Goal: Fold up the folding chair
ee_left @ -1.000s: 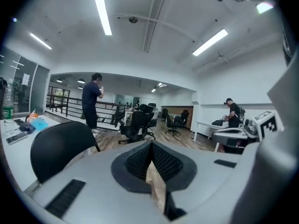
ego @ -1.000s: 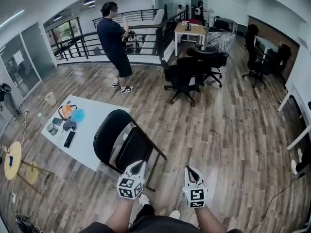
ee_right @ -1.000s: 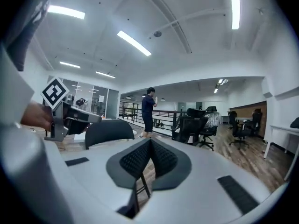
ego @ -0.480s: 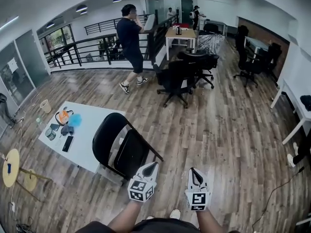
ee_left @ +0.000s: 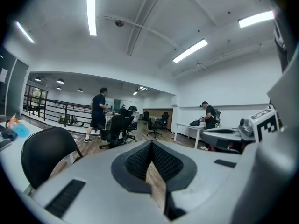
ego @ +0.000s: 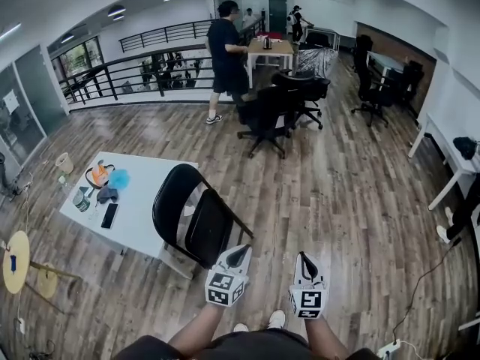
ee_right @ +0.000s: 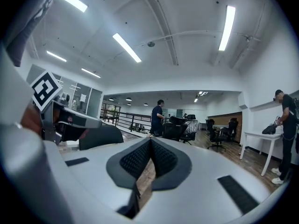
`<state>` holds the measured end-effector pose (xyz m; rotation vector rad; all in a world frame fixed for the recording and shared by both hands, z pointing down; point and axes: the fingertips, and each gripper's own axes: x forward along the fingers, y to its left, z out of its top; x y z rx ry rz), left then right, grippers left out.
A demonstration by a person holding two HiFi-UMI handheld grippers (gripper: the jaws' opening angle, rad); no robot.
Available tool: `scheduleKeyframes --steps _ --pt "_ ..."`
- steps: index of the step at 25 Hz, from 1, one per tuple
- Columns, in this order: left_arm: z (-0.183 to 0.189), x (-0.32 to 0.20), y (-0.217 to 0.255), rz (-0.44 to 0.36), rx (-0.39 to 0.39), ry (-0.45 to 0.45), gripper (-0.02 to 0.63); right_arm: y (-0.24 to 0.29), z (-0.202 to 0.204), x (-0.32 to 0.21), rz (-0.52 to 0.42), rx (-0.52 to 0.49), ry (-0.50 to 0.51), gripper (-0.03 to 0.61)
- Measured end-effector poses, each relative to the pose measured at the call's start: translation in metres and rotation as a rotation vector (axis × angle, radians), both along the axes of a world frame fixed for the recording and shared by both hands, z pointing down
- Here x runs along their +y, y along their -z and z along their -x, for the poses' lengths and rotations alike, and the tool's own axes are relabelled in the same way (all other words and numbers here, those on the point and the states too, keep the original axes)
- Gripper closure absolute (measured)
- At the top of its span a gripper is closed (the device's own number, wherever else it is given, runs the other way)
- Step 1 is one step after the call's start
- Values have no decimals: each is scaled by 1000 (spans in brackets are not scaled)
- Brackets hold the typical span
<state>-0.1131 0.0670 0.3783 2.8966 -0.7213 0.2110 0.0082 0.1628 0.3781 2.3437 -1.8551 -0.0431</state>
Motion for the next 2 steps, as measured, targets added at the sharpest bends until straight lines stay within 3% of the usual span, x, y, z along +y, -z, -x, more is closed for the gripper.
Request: scheduleKeyframes --steps 2 --pt "12 1 3 -5 0 2 609 3 11 1 2 19 -9 565"
